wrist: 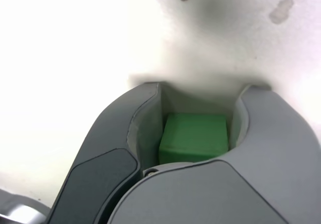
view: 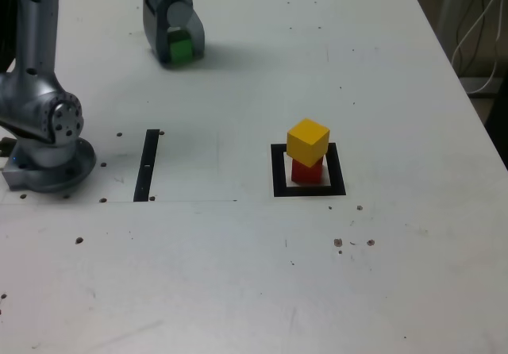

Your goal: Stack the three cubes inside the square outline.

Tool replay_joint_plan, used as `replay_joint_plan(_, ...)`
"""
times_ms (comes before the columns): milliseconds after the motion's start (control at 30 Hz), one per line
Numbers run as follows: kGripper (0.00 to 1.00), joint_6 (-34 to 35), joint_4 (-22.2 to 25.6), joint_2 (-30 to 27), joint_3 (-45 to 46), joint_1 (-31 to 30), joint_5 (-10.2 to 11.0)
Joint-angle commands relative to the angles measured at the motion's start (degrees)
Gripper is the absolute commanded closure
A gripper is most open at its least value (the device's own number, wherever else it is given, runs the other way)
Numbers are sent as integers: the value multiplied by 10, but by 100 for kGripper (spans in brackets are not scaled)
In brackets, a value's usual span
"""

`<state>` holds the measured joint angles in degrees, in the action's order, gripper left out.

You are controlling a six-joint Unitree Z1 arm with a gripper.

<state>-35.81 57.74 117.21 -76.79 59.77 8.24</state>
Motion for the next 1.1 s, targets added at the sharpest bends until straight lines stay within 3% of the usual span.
replay_joint_plan(0,78,-1,1,-4,5,-10,-6)
replay_joint_plan(233,82,2,19,-45,7,-67,-33)
replay_joint_plan(467,84,44,71,-93,-12,-162,-59)
replay_joint_plan(733,85,138,163,-123,-83,-304,-59)
replay_joint_plan(1067,86,251,245,-94,-197,-467,-48)
